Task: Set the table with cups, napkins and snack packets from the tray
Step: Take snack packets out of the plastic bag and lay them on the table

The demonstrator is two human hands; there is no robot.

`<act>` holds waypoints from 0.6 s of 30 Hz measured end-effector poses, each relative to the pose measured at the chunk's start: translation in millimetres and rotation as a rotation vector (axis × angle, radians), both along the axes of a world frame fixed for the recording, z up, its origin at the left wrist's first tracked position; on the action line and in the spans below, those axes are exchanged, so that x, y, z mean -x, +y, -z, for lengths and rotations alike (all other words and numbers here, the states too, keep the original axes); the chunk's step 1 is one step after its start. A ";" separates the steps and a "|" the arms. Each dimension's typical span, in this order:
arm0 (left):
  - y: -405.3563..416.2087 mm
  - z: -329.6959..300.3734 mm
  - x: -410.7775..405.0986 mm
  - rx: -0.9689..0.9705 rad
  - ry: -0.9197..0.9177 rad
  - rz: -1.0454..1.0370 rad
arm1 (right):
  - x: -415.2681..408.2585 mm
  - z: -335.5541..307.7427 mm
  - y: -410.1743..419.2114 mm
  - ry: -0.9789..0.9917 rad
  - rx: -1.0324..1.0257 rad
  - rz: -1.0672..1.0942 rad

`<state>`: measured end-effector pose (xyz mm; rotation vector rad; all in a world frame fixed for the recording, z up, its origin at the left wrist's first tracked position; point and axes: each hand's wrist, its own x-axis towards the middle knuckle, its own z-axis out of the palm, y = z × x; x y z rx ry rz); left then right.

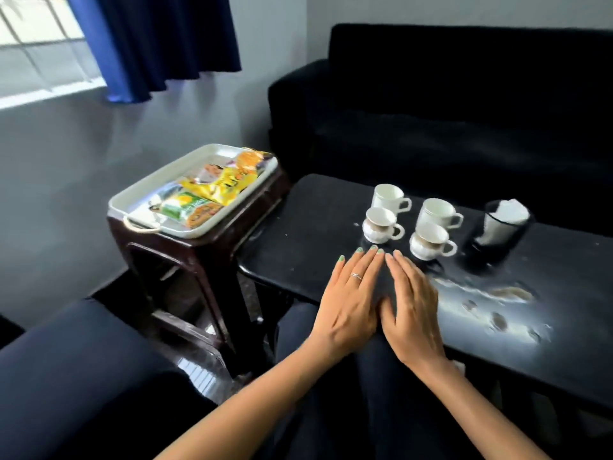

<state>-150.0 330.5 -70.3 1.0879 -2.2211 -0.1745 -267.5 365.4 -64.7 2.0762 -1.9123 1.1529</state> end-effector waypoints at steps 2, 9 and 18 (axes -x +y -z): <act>-21.0 -14.7 -27.9 0.032 -0.009 -0.081 | -25.2 -16.3 -25.7 0.024 0.001 -0.089; -104.4 -68.5 -120.5 0.082 -0.108 -0.349 | -110.4 -65.4 -118.9 0.076 0.026 -0.284; -153.2 -54.5 -214.5 -0.172 0.119 -0.787 | -209.7 -65.0 -199.1 0.256 -0.096 -0.481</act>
